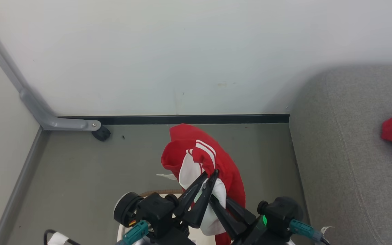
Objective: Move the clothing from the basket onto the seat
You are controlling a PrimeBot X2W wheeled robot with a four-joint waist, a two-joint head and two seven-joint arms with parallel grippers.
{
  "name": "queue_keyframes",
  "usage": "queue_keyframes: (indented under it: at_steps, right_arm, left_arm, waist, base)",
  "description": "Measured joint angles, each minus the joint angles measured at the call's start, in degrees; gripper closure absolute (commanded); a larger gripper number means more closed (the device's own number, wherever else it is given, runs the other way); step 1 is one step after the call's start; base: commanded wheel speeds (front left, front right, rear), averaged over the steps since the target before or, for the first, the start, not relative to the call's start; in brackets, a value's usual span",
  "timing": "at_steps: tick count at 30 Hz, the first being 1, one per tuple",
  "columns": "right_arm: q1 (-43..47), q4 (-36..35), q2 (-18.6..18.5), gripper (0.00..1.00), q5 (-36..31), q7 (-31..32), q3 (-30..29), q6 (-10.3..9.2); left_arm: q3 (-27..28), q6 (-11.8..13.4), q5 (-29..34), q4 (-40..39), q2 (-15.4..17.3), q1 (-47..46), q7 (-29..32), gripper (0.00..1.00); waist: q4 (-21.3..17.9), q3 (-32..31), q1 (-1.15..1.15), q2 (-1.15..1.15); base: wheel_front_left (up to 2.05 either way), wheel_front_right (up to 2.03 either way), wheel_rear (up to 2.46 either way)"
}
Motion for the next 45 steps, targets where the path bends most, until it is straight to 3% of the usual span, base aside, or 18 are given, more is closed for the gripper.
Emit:
queue_keyframes:
  at_steps: [6,8,9,10,22,45]
  right_arm:
    - [-0.97,1.22,-0.19,1.00,0.52,-0.87,-0.21,0.01]
    - [-1.70,1.75,-0.23,1.00,0.54,-0.91,-0.22,0.01]
    - [-1.93,2.01,-0.26,1.00,0.60,-1.08,-0.40,0.01]
    - [-2.11,2.34,-0.36,1.00,0.62,-1.34,-0.80,0.01]
    - [-5.20,6.33,-2.64,1.00,1.53,-3.94,-7.34,-0.15]
    - [-5.17,9.54,-5.42,1.00,3.56,-6.88,-15.48,-4.11]
  left_arm:
    - [0.08,0.37,0.01,-0.22,0.05,-0.01,0.34,1.00]
    - [0.36,0.57,0.02,-0.29,0.24,-0.01,0.51,0.53]
    - [0.54,0.71,0.03,-0.31,0.35,-0.01,0.51,0.04]
    - [0.60,0.88,0.09,-0.29,0.40,-0.01,0.51,0.00]
    - [1.09,1.32,0.25,0.60,1.55,0.03,0.49,0.00]
    - [-2.86,0.29,1.75,-0.31,3.86,2.68,1.10,0.00]
  waist:
    - [-0.14,0.37,0.00,0.00]
    - [-0.34,0.48,0.00,0.00]
    - [-0.49,0.53,0.00,0.00]
    - [-0.64,0.59,0.00,0.00]
    - [-2.81,0.55,-0.01,0.00]
    - [-12.48,1.24,-0.01,0.00]
  base:
    - [0.00,0.00,0.00]
    - [0.00,0.00,0.00]
    - [0.00,0.00,0.00]
    - [0.00,0.00,0.00]
    - [0.00,0.00,0.00]
    - [0.00,0.00,0.00]
